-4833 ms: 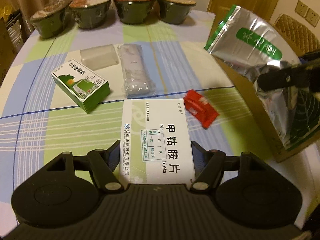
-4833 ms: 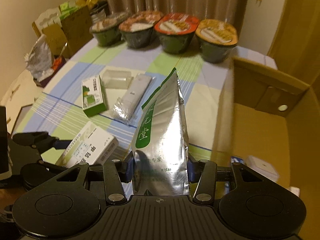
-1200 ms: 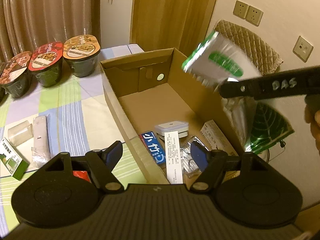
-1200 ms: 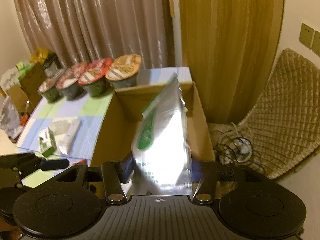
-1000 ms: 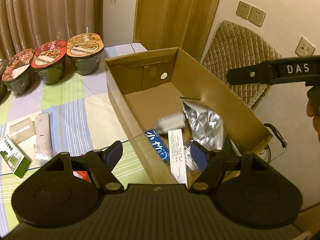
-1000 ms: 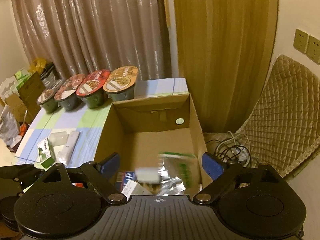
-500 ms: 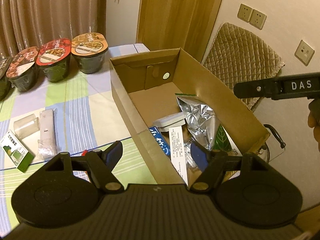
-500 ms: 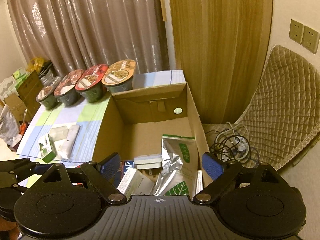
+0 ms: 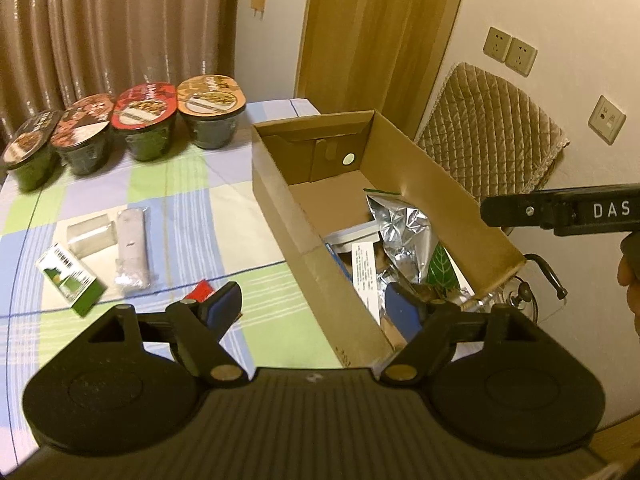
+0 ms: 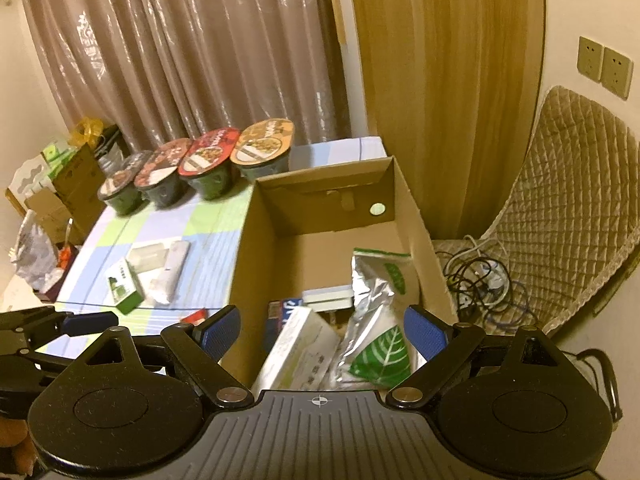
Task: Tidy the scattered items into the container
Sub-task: 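Move both tools back over the remaining items on the table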
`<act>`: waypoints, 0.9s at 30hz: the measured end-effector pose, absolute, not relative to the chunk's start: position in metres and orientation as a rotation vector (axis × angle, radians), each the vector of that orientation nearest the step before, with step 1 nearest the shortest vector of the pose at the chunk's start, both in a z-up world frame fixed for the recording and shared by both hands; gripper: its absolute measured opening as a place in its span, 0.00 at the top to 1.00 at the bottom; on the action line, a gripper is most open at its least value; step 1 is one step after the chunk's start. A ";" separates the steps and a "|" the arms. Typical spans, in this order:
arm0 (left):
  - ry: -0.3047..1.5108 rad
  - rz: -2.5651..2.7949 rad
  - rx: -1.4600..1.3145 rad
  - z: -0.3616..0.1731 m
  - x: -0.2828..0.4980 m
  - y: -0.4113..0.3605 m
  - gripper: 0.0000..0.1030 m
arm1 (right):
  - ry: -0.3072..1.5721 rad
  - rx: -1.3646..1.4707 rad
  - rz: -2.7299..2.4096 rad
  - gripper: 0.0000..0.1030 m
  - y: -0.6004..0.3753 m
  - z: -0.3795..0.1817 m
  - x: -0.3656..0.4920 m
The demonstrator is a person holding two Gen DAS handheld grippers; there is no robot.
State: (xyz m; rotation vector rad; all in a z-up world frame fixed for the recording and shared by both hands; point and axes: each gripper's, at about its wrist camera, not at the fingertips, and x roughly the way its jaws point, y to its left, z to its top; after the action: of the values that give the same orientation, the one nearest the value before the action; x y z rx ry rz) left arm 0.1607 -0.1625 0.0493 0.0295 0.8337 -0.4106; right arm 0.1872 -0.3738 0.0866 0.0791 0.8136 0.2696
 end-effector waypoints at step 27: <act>0.735 -0.148 -0.102 0.089 0.030 -0.026 0.02 | 0.800 0.078 0.406 0.09 -0.291 0.101 0.081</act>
State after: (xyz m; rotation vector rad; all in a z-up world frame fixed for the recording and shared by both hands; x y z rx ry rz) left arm 0.0305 -0.0265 0.0894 -0.1018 0.7351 -0.1482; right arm 0.0809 -0.2909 0.1010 0.0779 0.7996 0.4059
